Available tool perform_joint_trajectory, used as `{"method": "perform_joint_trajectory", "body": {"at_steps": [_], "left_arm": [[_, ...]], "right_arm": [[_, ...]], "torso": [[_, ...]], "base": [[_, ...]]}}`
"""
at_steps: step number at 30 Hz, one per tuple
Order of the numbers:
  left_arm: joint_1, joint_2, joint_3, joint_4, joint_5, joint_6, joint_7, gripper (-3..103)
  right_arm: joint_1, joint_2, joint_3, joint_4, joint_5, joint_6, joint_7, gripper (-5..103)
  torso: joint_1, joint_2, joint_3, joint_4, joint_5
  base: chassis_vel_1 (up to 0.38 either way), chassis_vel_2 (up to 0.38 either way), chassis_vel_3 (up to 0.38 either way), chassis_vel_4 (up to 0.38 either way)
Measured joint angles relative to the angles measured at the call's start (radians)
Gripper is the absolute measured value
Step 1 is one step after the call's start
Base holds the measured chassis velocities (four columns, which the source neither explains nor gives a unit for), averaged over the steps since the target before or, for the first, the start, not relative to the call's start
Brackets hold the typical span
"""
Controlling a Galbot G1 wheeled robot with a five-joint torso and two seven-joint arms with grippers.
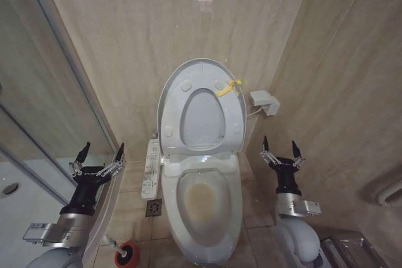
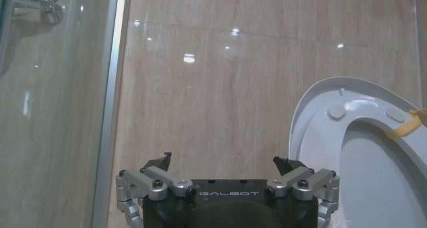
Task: Open the toilet lid, clean the toilet bowl with a toilet brush, close the toilet lid, and flush.
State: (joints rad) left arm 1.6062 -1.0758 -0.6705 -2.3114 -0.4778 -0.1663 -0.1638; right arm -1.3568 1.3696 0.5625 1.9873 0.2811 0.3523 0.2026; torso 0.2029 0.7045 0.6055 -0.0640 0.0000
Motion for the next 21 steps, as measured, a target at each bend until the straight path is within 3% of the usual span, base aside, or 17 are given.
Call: {"method": "perform_joint_trajectory", "body": {"at_steps": [13,14,21], "left_arm": [[-0.017,0.001,0.007,0.019,-0.007,0.008,0.007,97],[-0.015,0.003,0.004,0.017,-0.010,-0.002,0.008,75],[0.010,0.006,-0.015,0.007,-0.013,-0.026,0.016,75]], "right_arm": [[0.047,-0.026,-0.002,-0.027,0.019,-0.038,0.036,100],[0.060,-0.031,-0.004,-0.035,0.021,-0.045,0.043,100],[0.140,-0.079,-0.021,-0.067,0.052,-0.081,0.055,100]], "torso": [[0.000,0.000,0.000,0.0001,0.0000],[0.000,0.000,0.000,0.0000,0.0001],[0.000,0.000,0.000,0.0001,0.0001]], "base": [[0.000,0.000,0.000,0.000],[0.000,0.000,0.000,0.000],[0.000,0.000,0.000,0.000]]}}
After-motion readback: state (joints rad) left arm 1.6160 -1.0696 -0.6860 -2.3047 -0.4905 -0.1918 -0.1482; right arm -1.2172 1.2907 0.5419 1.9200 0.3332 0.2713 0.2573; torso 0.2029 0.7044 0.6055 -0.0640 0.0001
